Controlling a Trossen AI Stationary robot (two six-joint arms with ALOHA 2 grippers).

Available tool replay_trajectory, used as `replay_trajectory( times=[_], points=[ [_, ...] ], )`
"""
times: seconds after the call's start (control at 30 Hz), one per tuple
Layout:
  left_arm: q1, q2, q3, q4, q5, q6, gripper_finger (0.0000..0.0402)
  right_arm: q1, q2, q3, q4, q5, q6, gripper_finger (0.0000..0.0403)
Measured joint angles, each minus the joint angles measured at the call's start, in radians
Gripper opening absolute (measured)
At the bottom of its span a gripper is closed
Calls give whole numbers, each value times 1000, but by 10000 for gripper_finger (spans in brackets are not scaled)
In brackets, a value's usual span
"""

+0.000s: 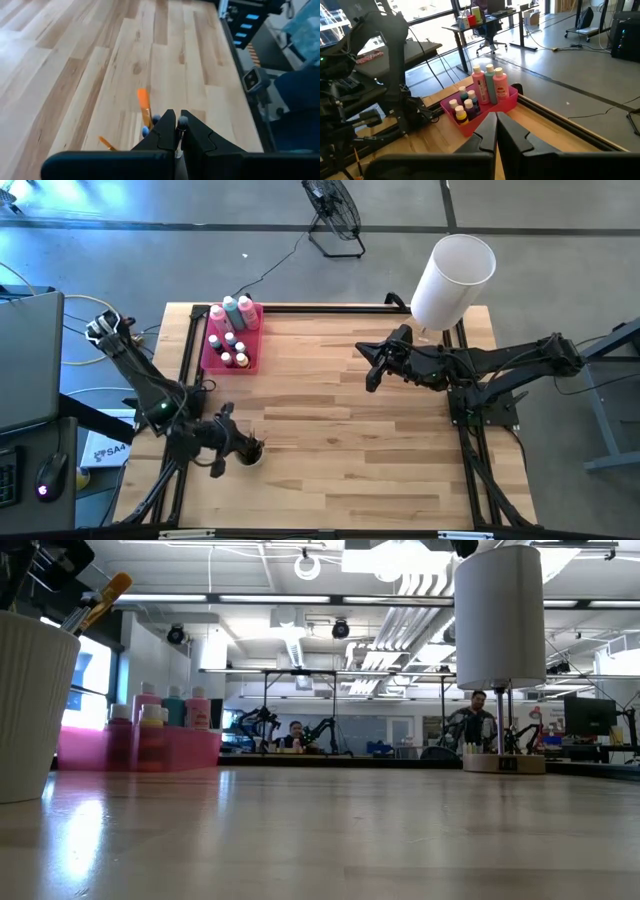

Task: Pick & Place Paint Supplies
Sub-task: Put the silver paintbrush into the light brown cup, then return to Home Position

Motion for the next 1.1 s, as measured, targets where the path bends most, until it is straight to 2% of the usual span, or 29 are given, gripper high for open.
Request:
replay_trajectory(
  times=[0.2, 0.53, 0.97, 1.1],
  points=[
    [0, 54, 0, -1, -31, -36, 7, 0, 0, 0, 0, 1, -23, 3],
    [0, 66, 0, 0, -29, -48, 10, 0, 0, 0, 0, -6, -46, 3],
    [1, 64, 0, 0, 0, -95, 95, 0, 0, 0, -1, -82, -79, 3],
    [0, 37, 0, 2, 1, -94, 109, 0, 0, 0, -1, -88, -79, 3]
  ],
)
